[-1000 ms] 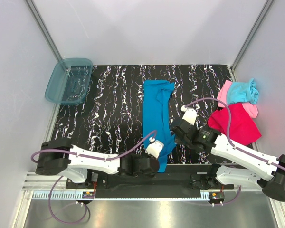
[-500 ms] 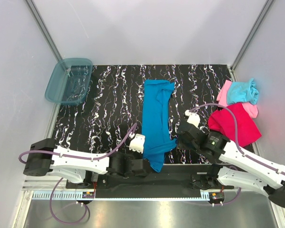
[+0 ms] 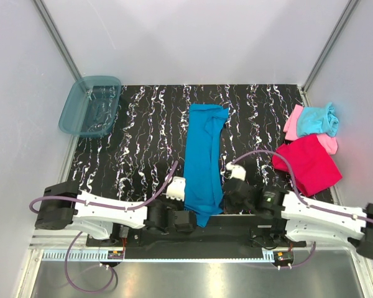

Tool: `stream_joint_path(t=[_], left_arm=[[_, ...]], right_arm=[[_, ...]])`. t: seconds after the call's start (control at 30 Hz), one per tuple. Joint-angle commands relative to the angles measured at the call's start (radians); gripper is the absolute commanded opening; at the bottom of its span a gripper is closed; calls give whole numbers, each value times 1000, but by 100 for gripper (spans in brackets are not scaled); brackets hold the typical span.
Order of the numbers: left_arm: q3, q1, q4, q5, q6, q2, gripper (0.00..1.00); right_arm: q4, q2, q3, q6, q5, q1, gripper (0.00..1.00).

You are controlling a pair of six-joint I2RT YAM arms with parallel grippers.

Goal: Fold and stack the t-shirts

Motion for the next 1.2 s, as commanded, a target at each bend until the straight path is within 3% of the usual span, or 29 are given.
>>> stream_joint_path(t=[0.0,0.13,0.67,0.73,0.8,0.83,0.9,0.97,1.03,1.07,1.17], left_arm=[[25,-6,0,-50,-46,14,0],[19,-10,-2,-40,-76,14,0],[2,-14,-122,-66,-207,-10,0],[5,-14,-148,-66,-231,-4,13],[6,-14,-155,-61,-239,-2,22],[8,-14,-158,-58,-247,-1,36],[11,-14,-165,-54,-259,4,54],[12,-14,-175,-53,-267,11,60],[17,-14,-183,-53,-273,14,61],[17,-14,-185,-55,-274,14,62],[20,-14,-191,-63,-276,7,61]], right_arm=[[129,115,28,46,37,99,0],[187,198,49,63,55,147,0],[163,174,23,92,101,147,0],[151,174,28,93,106,147,0],[143,174,31,92,106,148,7],[140,174,34,92,107,148,17],[134,172,36,90,110,148,25],[132,169,39,87,110,148,46],[126,171,43,84,112,147,59],[125,168,51,84,115,148,72],[111,153,80,72,135,148,78]])
